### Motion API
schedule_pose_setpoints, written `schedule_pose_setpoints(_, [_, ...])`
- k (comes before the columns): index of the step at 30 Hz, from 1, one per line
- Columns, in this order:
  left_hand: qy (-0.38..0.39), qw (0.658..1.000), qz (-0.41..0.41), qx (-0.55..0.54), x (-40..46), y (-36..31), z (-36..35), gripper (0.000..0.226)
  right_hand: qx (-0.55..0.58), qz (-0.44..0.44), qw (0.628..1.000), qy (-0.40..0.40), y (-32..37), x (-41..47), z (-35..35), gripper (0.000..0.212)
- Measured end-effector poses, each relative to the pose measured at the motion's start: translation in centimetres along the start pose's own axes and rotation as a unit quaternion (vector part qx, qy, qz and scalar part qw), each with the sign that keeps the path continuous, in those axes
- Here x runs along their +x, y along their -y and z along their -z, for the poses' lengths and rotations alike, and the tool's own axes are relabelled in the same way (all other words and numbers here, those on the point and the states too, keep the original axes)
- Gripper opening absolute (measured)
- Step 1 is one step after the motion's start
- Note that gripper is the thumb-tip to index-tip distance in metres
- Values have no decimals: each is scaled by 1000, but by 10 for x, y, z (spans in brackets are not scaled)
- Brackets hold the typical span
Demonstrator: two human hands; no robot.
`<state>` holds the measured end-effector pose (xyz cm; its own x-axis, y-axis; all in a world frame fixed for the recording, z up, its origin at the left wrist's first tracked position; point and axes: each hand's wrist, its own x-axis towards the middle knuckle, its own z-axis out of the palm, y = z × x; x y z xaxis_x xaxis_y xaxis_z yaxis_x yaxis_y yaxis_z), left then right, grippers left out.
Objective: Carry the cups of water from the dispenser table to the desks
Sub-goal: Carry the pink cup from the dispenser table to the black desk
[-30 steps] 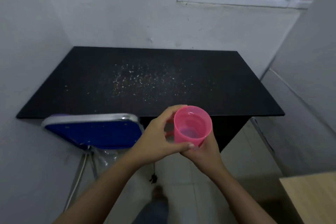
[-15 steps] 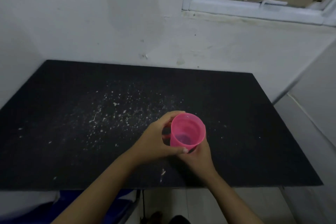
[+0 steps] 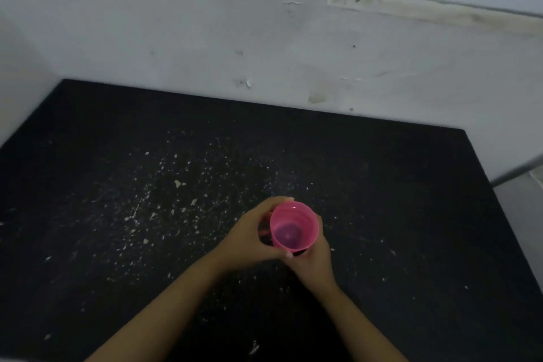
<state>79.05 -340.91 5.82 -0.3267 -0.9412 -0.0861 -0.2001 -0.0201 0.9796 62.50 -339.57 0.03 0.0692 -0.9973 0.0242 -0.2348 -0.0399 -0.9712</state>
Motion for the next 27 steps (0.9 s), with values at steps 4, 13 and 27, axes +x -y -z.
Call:
schedule_pose_setpoints(4, [-15,1000,19,-3,26,11,8,85,7,-2,1000,12,-12,28,-3,78])
schedule_pose_setpoints(13, [-13,999,38,-16,75,15,27,86,-3,11,1000,3,-19,83,-9,83])
schedule_pose_setpoints(27, [-14,999,30,3,108,21,45,87,-5,-11,1000,-6,-30,121,-18,81])
